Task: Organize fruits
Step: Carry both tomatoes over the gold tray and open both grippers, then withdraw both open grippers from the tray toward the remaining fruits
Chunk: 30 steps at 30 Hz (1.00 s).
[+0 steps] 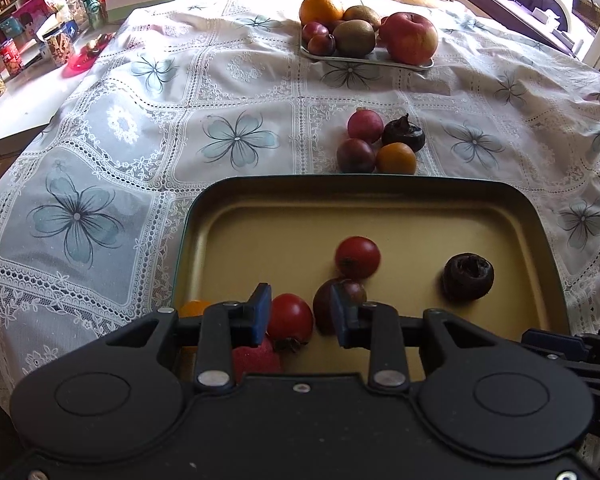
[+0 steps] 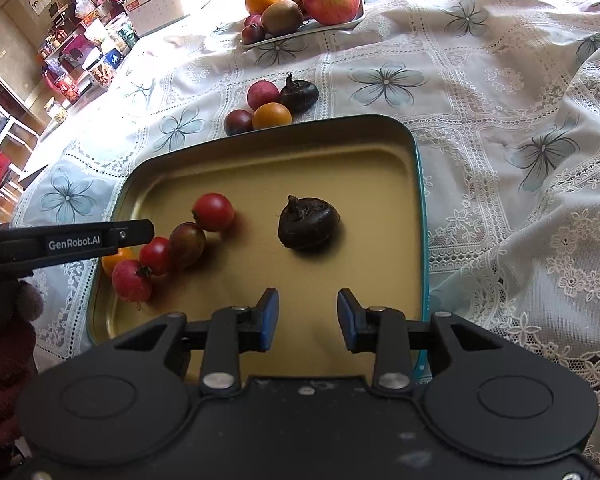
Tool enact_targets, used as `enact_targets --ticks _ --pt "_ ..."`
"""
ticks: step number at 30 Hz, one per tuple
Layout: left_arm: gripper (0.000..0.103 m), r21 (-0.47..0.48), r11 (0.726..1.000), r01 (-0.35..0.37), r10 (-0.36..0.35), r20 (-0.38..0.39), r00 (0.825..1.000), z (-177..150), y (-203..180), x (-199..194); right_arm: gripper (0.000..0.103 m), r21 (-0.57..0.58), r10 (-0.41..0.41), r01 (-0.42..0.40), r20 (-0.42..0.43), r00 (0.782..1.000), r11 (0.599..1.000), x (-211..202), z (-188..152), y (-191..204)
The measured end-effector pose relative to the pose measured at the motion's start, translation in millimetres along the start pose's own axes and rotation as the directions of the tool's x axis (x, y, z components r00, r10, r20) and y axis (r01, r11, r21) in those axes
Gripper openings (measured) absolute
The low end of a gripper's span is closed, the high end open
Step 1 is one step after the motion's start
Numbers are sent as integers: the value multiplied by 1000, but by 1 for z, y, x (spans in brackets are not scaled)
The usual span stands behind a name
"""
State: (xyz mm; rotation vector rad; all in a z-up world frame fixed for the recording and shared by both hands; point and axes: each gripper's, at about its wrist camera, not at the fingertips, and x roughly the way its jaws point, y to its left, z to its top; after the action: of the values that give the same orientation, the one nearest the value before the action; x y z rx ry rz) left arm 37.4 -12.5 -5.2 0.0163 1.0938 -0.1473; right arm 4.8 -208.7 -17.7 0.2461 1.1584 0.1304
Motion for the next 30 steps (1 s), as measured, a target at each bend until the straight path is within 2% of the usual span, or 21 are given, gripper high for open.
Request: enact_targets --ticks 16,27,28,30 --pt "41 23 1000 -5 6 -8 1000 0 0 1 36 -7 4 -4 -6 1000 1000 1 0 1" --pt "41 13 999 -30 30 10 999 22 15 1 36 -8 -4 4 27 1000 1000 -8 11 1" --pt "41 12 999 -32 32 14 999 25 17 2 36 -7 -6 6 33 999 1000 -9 15 1" --pt "41 11 999 -38 37 21 999 32 19 3 45 -7 -13 13 47 999 1000 -11 22 2"
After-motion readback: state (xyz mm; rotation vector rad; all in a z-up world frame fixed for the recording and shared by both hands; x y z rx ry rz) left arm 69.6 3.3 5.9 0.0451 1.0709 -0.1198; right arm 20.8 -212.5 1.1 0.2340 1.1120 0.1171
